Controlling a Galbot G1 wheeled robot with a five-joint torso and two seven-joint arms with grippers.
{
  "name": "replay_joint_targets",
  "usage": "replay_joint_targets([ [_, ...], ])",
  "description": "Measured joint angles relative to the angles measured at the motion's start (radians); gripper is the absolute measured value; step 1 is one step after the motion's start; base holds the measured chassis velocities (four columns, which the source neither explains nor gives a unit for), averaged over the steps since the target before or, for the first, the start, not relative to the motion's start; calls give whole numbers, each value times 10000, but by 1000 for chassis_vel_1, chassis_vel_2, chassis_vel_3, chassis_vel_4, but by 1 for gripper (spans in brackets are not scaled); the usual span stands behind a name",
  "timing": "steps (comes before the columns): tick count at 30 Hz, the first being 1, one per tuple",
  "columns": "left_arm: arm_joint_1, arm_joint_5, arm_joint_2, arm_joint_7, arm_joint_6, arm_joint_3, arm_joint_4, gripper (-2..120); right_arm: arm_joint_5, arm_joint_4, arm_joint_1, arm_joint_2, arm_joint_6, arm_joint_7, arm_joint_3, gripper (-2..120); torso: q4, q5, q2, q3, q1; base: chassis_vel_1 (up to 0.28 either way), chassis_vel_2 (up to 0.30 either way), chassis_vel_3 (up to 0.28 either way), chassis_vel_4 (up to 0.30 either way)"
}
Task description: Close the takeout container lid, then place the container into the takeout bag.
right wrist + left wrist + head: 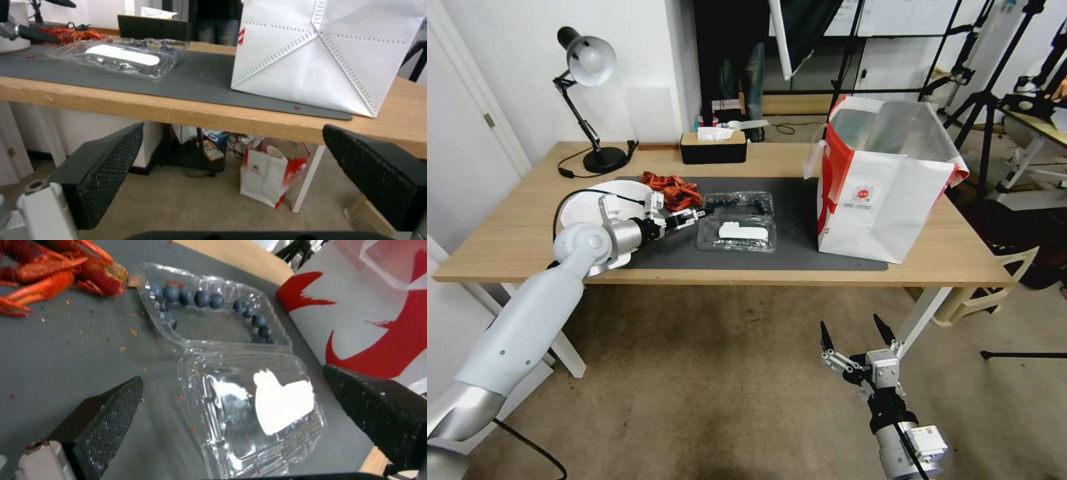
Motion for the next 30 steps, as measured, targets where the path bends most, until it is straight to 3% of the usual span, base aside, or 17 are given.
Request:
replay_joint_targets([
  [8,-188,-121,-139,-417,241,215,112,100,6,-71,32,1,-2,5,-7,100,-1,0,0,0,0,0,0,0,0],
  [30,-333,-520,-368,-549,644,285,312,100,34,-78,17,0,53,39,2,100,-1,-1,0,-1,0,0,0,0,0],
])
